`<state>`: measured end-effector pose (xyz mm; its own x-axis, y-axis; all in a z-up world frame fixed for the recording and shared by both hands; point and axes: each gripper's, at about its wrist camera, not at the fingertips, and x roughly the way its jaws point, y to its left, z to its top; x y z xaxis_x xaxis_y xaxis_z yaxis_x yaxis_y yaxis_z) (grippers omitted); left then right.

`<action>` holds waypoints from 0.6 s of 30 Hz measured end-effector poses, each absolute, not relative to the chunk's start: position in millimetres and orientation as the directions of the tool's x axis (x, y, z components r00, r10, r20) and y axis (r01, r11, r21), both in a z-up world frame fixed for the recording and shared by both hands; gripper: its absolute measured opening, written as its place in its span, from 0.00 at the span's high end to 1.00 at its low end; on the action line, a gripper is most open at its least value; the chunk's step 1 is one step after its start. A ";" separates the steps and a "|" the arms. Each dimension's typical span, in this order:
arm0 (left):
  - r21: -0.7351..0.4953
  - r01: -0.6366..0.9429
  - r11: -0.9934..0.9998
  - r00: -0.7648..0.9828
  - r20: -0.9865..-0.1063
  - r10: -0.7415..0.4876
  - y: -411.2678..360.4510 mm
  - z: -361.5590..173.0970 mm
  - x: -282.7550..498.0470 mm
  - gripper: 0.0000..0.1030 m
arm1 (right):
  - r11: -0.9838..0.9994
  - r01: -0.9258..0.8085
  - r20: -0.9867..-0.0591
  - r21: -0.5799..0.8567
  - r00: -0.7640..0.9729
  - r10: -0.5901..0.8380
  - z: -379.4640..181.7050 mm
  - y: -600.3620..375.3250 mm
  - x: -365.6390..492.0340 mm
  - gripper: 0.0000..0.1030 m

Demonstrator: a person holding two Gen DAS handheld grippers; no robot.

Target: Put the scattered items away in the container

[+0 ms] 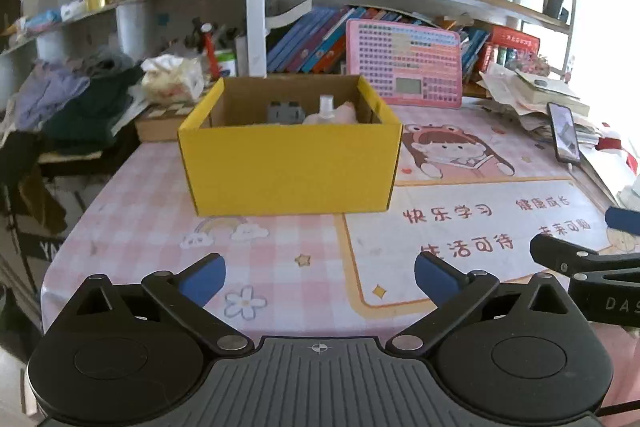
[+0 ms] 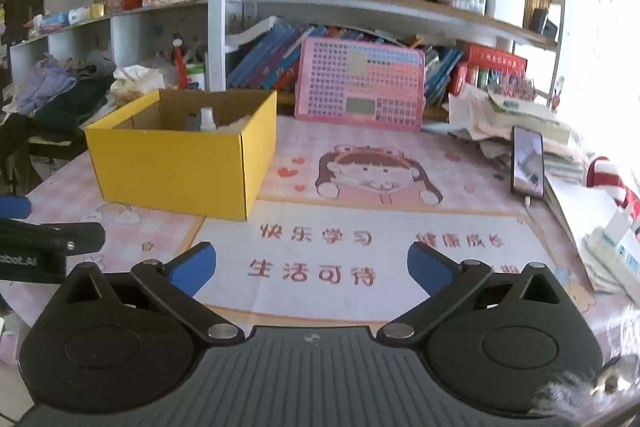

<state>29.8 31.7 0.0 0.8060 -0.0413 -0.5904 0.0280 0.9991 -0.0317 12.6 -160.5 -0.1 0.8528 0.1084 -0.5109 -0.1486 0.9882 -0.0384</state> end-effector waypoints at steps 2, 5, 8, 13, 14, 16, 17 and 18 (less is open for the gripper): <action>-0.039 0.023 0.999 0.801 -0.597 -0.042 32.2 -0.9 28.0 0.00 | 0.987 -0.156 -0.521 -0.025 0.845 0.121 -1.1 -161.4 12.5 0.00; -0.038 0.019 0.999 0.797 -0.603 -0.038 31.0 -2.1 24.6 0.00 | 0.986 -0.165 -0.533 -0.009 0.835 0.135 -1.7 -162.5 11.8 0.00; -0.042 0.012 0.999 0.784 -0.620 -0.036 30.2 -3.4 24.2 0.00 | 0.986 -0.165 -0.550 0.007 0.823 0.142 -4.4 -164.0 10.3 0.00; -0.044 0.007 0.999 0.757 -0.653 -0.034 30.0 -6.6 25.0 0.00 | 0.985 -0.173 -0.576 0.018 0.803 0.151 -8.0 -163.2 9.2 0.00; -0.043 0.011 0.999 0.756 -0.654 -0.036 29.4 -6.7 24.8 0.00 | 0.984 -0.177 -0.580 0.018 0.800 0.154 -8.7 -162.5 8.9 0.00; -0.039 0.021 0.999 0.751 -0.660 -0.042 27.7 -7.5 24.1 0.00 | 0.984 -0.178 -0.584 0.021 0.796 0.156 -9.3 -162.1 8.7 0.00; -0.038 0.028 0.999 0.749 -0.661 -0.046 27.4 -7.7 23.3 0.00 | 0.985 -0.173 -0.585 0.023 0.796 0.154 -9.4 -162.2 8.6 0.00; -0.038 0.031 0.999 0.748 -0.662 -0.048 26.9 -7.9 22.6 0.00 | 0.985 -0.169 -0.586 0.026 0.796 0.152 -9.6 -162.9 8.8 0.00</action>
<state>22.6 26.9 -7.9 0.7483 -0.0482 -0.6616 0.0309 0.9988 -0.0378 8.8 -162.9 -9.6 0.7961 0.1521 -0.5858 -0.1690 0.9853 0.0262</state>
